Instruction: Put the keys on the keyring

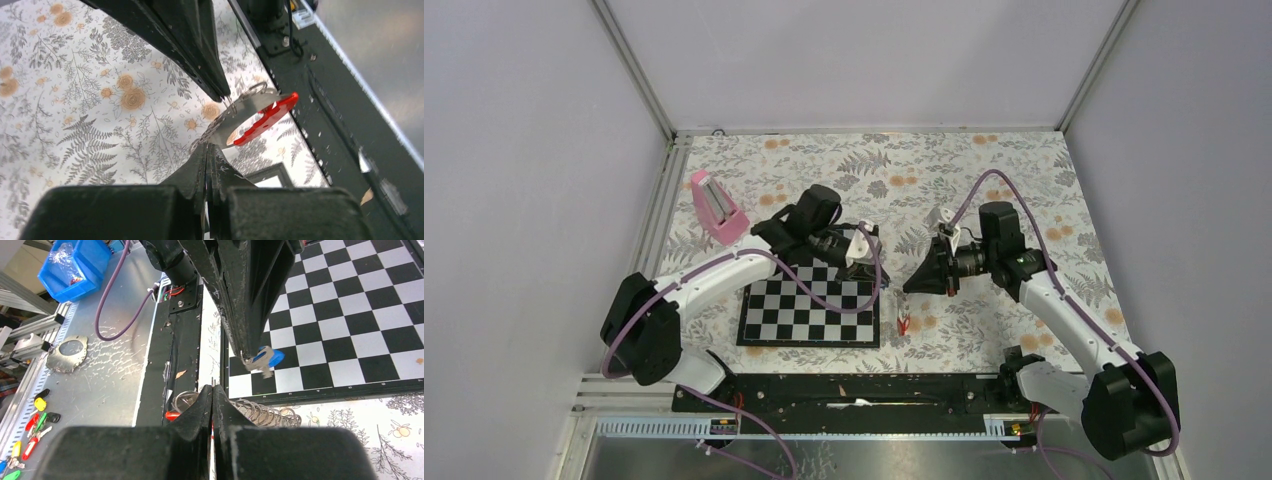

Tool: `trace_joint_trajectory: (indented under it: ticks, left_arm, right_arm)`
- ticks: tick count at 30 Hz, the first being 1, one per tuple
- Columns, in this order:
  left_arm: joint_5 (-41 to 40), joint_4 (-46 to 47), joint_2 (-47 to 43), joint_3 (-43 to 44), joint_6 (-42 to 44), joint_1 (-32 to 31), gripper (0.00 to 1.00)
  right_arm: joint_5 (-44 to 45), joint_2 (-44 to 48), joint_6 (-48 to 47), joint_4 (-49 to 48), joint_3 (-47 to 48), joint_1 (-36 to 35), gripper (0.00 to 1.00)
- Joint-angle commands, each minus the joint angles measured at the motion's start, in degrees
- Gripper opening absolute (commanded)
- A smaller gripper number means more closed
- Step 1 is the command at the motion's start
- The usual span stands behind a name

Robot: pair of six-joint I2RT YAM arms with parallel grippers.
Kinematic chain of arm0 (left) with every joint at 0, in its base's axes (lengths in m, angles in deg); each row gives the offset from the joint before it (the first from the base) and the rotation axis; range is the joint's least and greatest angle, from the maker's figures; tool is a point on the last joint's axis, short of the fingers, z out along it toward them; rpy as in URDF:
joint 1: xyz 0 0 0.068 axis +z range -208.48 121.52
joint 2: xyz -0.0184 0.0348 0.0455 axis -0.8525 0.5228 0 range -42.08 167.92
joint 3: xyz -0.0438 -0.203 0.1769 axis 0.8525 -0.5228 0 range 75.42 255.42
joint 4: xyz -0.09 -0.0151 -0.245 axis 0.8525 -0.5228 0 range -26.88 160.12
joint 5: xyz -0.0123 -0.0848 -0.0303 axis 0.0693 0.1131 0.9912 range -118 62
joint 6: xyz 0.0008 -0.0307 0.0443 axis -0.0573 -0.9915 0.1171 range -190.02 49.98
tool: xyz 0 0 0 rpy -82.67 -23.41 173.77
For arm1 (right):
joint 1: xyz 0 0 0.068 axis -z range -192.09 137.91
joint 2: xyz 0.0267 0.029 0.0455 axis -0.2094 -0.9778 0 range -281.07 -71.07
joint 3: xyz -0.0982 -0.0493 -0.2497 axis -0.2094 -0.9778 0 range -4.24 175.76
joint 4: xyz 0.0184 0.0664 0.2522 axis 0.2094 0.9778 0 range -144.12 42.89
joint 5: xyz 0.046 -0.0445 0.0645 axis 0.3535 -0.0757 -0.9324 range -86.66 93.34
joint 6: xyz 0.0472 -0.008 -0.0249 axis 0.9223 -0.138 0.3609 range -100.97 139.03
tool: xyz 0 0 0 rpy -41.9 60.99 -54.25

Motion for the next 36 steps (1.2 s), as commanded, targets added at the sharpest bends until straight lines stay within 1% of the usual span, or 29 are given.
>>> trace_joint_trajectory:
  ticks: [1, 3, 4, 5, 7, 8, 11, 13, 16, 19, 21, 25, 28, 30, 31, 32, 34, 36]
  left_arm:
    - [0.3, 14.6, -2.5, -1.4, -22.6, -0.1, 0.0]
    - [3.4, 16.0, -2.3, -1.6, -26.5, 0.0, 0.0]
    - [4.1, 17.6, -2.2, -2.1, -29.8, 0.1, 0.0]
    - [4.5, 21.3, -2.1, -2.8, -34.2, 0.1, 0.01]
    - [3.2, 27.1, -1.2, -4.1, -42.6, 0.1, 0.02]
    - [1.8, 27.5, -0.3, -4.0, -44.5, 0.1, 0.03]
    - [-3.2, 22.6, 3.6, -1.8, -44.9, 0.1, 0.04]
    - [-6.3, 19.9, 7.0, 0.0, -44.9, 0.1, 0.05]
    - [-7.7, 17.1, 11.1, 2.2, -44.4, 0.1, 0.05]
    - [-8.3, 17.1, 15.6, 4.0, -44.8, 0.1, 0.08]
    - [-9.7, 15.5, 19.5, 6.4, -44.8, 0.2, 0.08]
    - [-13.0, 9.7, 27.9, 11.9, -44.3, 0.2, 0.12]
    - [-14.0, 8.4, 31.7, 14.2, -44.0, 0.3, 0.21]
    - [-13.0, 8.7, 32.6, 14.4, -43.6, 0.7, 0.34]
    - [-12.3, 9.2, 32.3, 14.1, -43.3, 1.1, 0.38]
    - [-11.1, 9.8, 31.6, 13.7, -42.7, 1.4, 0.42]
    - [-8.4, 12.5, 28.5, 11.8, -41.4, 2.5, 0.47]
    - [-4.5, 17.2, 23.6, 7.9, -40.1, 4.3, 0.54]
  right_arm:
    - [-1.7, 1.8, -1.4, 0.9, 3.8, 1.1, 0.0]
    - [-1.2, 2.0, -1.2, 1.2, 4.6, 1.2, 0.0]
    - [-0.9, 1.9, -0.9, 1.2, 5.0, 1.3, 0.0]
    - [-0.8, 1.8, -0.7, 1.2, 5.4, 1.3, 0.0]
    - [-0.6, 1.8, -0.5, 1.3, 5.8, 1.4, 0.0]
    - [-0.7, 1.8, -0.7, 1.5, 5.8, 1.5, 0.0]
    - [0.0, 2.9, -3.5, 6.0, 6.0, 2.1, 0.0]
    - [1.6, 4.0, -7.9, 11.8, 6.7, 2.4, 0.0]
    - [5.7, 5.5, -15.6, 22.3, 8.6, 2.4, 0.0]
    - [9.7, 7.1, -21.0, 29.8, 9.4, 2.4, 0.0]
    - [11.4, 8.3, -22.8, 32.7, 8.9, 2.4, 0.0]
    - [13.7, 10.6, -24.2, 34.8, 6.7, 2.4, 0.0]
    - [13.4, 11.6, -24.7, 34.4, 5.2, 2.4, 0.0]
    - [13.1, 11.9, -24.4, 33.3, 4.7, 2.4, 0.0]
    - [13.0, 12.1, -23.9, 32.6, 4.6, 2.4, 0.0]
    - [12.9, 11.9, -23.4, 31.9, 4.6, 2.4, 0.0]
    - [13.0, 11.5, -22.5, 30.7, 5.0, 2.4, 0.0]
    - [12.8, 11.1, -21.5, 29.1, 5.5, 2.4, 0.0]
